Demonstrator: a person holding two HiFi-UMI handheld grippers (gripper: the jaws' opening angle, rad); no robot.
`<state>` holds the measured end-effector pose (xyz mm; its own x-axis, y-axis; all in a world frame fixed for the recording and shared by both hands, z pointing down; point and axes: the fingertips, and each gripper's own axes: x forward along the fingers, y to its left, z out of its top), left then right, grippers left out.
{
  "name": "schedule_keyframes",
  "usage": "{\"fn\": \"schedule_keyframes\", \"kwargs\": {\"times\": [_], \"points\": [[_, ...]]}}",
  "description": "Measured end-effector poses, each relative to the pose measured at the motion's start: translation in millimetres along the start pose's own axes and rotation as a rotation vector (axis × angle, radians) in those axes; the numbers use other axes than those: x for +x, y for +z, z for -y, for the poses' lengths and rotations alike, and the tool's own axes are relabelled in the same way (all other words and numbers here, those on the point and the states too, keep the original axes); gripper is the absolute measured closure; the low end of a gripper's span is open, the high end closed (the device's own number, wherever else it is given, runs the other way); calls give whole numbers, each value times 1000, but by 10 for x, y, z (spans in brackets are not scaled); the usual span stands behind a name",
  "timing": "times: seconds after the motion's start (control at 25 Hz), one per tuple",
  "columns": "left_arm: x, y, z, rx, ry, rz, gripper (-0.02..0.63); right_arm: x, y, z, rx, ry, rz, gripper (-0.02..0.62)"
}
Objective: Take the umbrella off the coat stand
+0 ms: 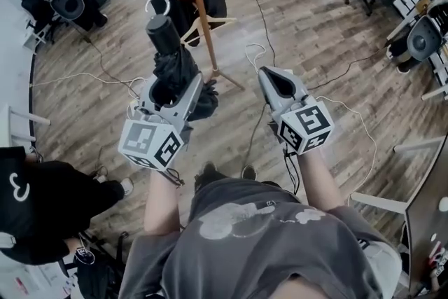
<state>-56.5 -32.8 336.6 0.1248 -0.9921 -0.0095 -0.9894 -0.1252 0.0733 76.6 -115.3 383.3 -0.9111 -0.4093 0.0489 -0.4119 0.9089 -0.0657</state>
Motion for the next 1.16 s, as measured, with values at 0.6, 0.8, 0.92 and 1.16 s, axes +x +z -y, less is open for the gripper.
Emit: {"fn": "schedule_keyframes", "kwargs": {"times": [0.6,0.8,0.92,1.16], "points": [[-387,2,-642,-14,-150,-29,344,395,61,-720,-25,-144,-9,598],[-571,-9,-809,-20,-179,-31,344,447,52,-973,-33,-179,-14,598],[-647,-49,-882,-32,-184,-38,344,414,43,-1055,-40,-205,-20,598],[-730,-111,-1012,-47,-196,-45,344,389,-27,-1153,-38,-241,-40,598]]}}
